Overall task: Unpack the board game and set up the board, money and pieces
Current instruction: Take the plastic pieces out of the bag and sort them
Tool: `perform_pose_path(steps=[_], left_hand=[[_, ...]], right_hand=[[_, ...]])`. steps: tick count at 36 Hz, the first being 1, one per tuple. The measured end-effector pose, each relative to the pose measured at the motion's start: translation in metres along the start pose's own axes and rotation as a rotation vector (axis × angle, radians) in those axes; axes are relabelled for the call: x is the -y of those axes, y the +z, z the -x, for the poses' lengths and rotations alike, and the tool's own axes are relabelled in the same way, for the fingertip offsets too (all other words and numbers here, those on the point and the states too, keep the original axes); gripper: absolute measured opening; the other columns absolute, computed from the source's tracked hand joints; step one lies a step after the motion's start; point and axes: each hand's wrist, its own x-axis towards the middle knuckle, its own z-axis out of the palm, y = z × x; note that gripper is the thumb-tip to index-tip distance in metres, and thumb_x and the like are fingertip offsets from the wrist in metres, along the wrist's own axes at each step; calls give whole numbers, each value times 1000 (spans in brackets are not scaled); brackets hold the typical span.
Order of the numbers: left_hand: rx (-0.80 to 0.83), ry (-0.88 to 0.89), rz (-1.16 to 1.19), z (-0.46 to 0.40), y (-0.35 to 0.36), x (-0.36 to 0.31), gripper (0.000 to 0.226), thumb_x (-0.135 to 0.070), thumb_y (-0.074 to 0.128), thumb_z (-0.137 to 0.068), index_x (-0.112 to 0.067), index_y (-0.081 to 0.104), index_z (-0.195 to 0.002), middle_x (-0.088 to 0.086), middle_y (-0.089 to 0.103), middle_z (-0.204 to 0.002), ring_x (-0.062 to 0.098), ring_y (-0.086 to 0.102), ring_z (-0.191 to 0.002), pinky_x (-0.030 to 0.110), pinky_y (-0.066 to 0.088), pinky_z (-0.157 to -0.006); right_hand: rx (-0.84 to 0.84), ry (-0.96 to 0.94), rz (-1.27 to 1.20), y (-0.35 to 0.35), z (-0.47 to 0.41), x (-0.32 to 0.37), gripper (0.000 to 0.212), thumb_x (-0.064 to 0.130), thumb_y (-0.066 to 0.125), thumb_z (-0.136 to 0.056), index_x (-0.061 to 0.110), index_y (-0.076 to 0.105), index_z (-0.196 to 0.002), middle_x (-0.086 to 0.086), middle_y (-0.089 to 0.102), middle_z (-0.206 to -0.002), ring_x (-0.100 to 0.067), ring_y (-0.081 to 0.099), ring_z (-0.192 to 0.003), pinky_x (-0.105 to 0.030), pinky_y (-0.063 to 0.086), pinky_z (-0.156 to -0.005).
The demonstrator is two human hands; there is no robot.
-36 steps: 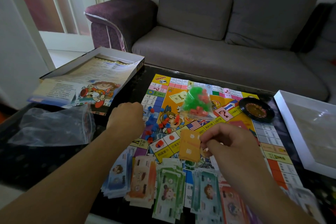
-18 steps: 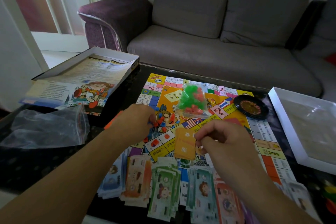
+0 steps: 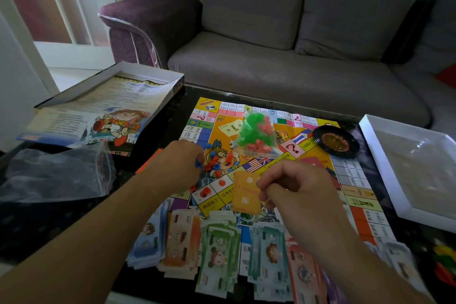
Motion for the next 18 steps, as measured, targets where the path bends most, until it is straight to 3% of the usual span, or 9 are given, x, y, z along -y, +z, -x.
perform_pose_path(steps=[6, 10, 18], left_hand=[[-6, -4, -10, -1, -3, 0, 22, -20, 69, -99, -24, 73, -120, 0, 69, -123, 19, 62, -115, 37, 53, -104], [-10, 0, -7, -3, -2, -1, 18, -27, 71, -98, -26, 75, -115, -1, 68, -121, 20, 60, -116, 40, 54, -103], [-82, -38, 71, -6, 4, 2, 14, -20, 70, -98, -19, 72, -112, 3, 67, -117, 23, 62, -114, 42, 56, -101]], right_hand=[[15, 5, -7, 1, 1, -1, 40, -7, 62, -88, 29, 73, -74, 1, 74, -72, -10, 70, -69, -36, 57, -74], [14, 12, -14, 0, 1, 0, 40, -8, 62, -88, 27, 73, -71, 0, 74, -72, -10, 70, -68, -34, 55, -73], [13, 6, -14, 1, 0, -1, 42, -8, 61, -87, 29, 74, -73, -1, 74, -72, -12, 70, -69, -39, 58, -75]])
